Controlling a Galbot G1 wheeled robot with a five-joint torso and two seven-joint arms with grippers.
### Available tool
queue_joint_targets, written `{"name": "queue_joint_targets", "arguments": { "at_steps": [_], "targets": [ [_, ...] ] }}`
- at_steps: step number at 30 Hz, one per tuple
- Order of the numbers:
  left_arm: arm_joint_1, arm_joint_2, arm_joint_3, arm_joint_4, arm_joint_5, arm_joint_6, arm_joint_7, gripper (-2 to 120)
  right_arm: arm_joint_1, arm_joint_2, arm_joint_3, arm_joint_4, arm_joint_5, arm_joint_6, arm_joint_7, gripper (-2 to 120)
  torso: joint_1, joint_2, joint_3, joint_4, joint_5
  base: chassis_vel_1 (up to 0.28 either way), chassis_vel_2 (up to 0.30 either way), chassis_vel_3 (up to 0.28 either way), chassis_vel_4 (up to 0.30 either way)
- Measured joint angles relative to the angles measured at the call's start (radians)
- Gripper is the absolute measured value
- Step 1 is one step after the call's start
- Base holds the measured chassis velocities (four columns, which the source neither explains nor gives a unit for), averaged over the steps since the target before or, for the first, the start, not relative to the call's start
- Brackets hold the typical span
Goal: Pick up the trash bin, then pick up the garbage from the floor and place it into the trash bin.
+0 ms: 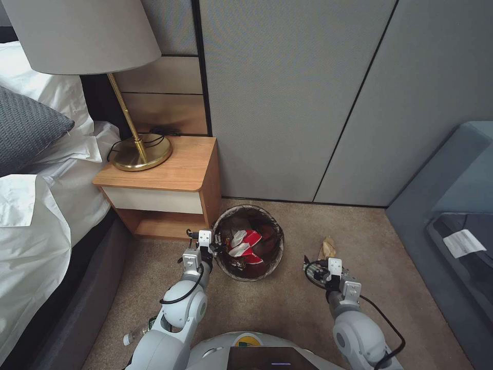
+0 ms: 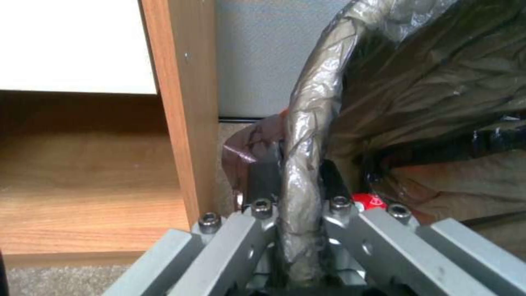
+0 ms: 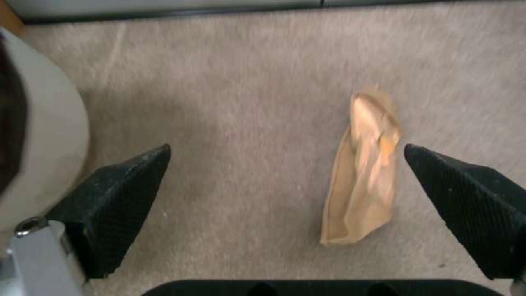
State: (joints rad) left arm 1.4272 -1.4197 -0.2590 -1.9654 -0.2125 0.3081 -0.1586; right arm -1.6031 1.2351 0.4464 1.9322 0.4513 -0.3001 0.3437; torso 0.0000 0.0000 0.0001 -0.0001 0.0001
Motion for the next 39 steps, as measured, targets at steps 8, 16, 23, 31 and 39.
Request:
{"name": "queue_joint_targets", "arguments": {
  "at_steps": [8,16,23,31,39],
  "targets": [
    [0.003,0.0,-0.001,0.0,0.003,0.0,0.0,0,0.121,0.002,-0.012,-0.123,0.02,-0.011,0.001,100,0.0,0.0,0.0,0.0002,-0.0002,0.0,0.0,0.0,0.0],
    [0.0,-0.002,-0.002,0.0,0.003,0.001,0.0,0,0.176,0.001,-0.011,-0.243,0.022,0.002,-0.005,100,0.0,0.0,0.0,0.0,-0.0001,0.0,0.0,0.0,0.0],
    [0.0,-0.002,-0.002,0.001,0.004,0.001,0.0,0,0.207,0.003,-0.006,-0.332,0.008,0.026,-0.018,100,0.0,0.0,0.0,0.0,-0.0001,0.0,0.0,0.0,0.0],
    [0.001,0.0,-0.007,0.002,0.003,0.001,-0.001,0,0.241,0.004,-0.004,-0.408,-0.011,0.06,-0.038,100,0.0,0.0,0.0,0.0001,-0.0001,0.0,0.0,0.0,0.0],
    [0.003,-0.003,-0.007,0.004,0.005,0.001,-0.002,0,0.276,0.009,-0.006,-0.481,-0.022,0.083,-0.052,95,0.0,0.0,0.0,0.0001,-0.0001,0.0,0.0,0.0,0.0]
  ]
}}
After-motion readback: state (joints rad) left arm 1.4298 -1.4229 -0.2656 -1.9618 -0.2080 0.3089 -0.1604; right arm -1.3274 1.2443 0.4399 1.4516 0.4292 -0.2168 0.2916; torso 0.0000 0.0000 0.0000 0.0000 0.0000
